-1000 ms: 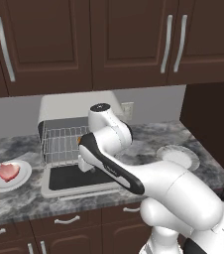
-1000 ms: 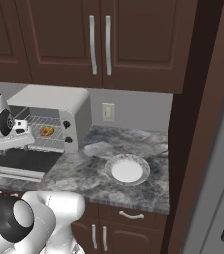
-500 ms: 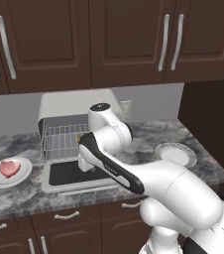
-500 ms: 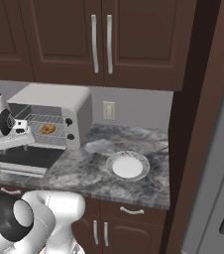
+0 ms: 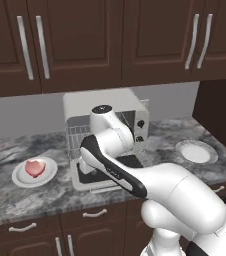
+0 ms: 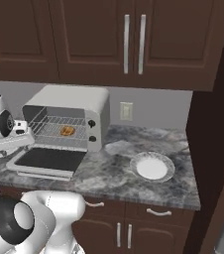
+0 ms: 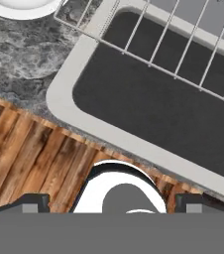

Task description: Open the toaster oven door. Place the bread on the bottom rack in the toaster oven and place the steak on the top rack.

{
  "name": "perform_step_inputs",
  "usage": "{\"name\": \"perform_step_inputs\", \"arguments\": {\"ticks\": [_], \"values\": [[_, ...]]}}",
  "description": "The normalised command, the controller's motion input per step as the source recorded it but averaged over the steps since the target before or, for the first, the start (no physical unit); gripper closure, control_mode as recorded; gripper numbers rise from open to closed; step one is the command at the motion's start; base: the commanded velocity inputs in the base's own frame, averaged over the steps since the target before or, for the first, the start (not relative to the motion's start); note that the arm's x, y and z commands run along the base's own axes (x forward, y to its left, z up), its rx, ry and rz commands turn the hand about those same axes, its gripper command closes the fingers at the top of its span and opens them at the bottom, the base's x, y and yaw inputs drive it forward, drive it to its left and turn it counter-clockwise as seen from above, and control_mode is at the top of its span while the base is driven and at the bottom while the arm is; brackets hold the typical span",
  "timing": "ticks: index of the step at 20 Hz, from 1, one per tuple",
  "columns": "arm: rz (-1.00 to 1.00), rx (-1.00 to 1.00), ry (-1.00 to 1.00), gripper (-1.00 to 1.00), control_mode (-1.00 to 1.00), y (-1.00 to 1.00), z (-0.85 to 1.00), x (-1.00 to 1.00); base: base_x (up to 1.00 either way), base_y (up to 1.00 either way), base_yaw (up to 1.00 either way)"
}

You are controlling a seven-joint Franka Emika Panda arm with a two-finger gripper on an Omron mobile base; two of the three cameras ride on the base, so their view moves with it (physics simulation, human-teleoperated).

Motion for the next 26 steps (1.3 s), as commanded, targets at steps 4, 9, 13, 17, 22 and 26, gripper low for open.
{"name": "perform_step_inputs", "arguments": {"ticks": [4, 9, 13, 17, 22, 26], "values": [[0.0, 0.0, 0.0, -1.0, 1.0, 0.0, 0.0, 0.0, -0.08, 0.73, 0.0], [0.0, 0.0, 0.0, -1.0, 1.0, 0.0, 0.0, 0.0, 0.03, 0.74, 0.0], [0.0, 0.0, 0.0, -1.0, 1.0, 0.0, 0.0, 0.0, 0.21, 0.68, 0.0], [0.0, 0.0, 0.0, -1.0, 1.0, 0.0, 0.0, 0.0, 0.26, 0.62, 0.0], [0.0, 0.0, 0.0, -1.0, 1.0, 0.0, 0.0, 0.0, 0.3, 0.52, 0.0], [0.0, 0.0, 0.0, -1.0, 1.0, 0.0, 0.0, 0.0, 0.41, 0.38, 0.01]]}}
